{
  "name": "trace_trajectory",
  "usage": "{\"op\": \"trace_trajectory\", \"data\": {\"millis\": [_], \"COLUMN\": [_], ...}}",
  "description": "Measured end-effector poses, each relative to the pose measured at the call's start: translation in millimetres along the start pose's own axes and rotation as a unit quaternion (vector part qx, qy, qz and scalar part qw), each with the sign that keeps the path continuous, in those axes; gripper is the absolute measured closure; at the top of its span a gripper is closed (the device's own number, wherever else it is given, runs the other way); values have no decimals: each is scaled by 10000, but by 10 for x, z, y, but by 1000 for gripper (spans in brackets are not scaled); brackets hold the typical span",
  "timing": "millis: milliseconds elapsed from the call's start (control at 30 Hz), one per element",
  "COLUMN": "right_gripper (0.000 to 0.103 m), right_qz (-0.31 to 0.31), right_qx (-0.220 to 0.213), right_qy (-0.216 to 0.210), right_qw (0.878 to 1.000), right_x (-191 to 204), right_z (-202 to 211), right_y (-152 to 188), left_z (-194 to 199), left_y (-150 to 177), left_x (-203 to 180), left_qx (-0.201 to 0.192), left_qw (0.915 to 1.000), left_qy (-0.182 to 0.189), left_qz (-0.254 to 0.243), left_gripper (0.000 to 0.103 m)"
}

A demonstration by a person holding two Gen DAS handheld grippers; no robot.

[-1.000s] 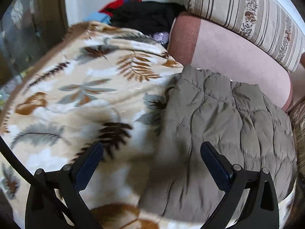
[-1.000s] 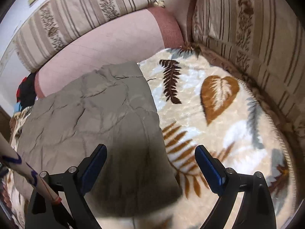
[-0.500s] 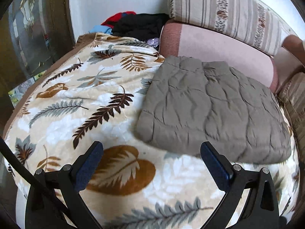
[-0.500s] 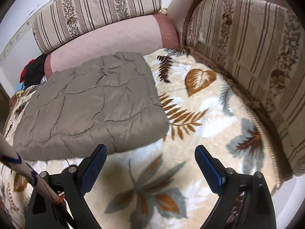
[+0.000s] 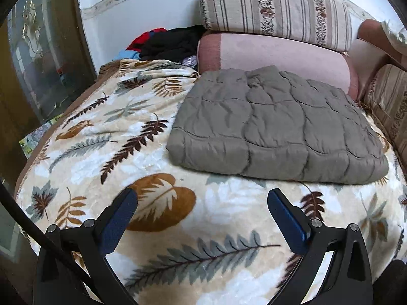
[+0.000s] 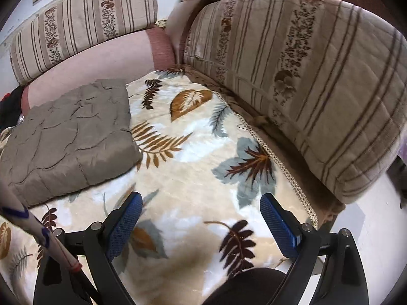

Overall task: Fold large clothes
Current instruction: 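Withdraw both tools from the folded jacket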

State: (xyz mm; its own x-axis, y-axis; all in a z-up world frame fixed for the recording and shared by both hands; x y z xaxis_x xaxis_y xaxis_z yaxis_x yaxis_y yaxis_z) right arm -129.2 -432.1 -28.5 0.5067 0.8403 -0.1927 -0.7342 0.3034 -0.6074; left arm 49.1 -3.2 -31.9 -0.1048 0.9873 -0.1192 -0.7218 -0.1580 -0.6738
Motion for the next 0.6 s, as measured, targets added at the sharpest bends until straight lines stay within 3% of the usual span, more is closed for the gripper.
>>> {"op": "trace_trajectory", "data": {"millis": [367,600], "right_gripper": [7,7], "right_qz": [1010,1603], "right_qx": [-140,-85], "right_qy": [-1030,-1159], "right_qw": [9894,9802], "right_x": [1195,1673], "right_z": [189,290], "right_y": [71,225], "left_z": [439,413], "left_y": [11,85], "left_x": [67,141], "left_qx": [-333,-78], "left_qw": [9994,10000], "left_qy": [-77,-29], "left_qz": [-105,-6], "left_gripper": [1,1]}}
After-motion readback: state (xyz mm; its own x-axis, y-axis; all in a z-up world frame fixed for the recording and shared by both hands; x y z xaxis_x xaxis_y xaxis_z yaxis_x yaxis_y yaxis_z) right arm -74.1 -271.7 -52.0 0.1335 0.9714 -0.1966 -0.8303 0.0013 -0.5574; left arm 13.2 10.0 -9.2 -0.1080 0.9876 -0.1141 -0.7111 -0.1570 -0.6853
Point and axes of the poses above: each gripper's, at about its wrist camera, not at the fingertips, and z roughly against the way its jaws point, x to its left, y to its underside, the point moved 3 cm from there along -z, roughly the way its jaws point, and after that the axes turned 15 degrees about z, right-handed, at the moved point
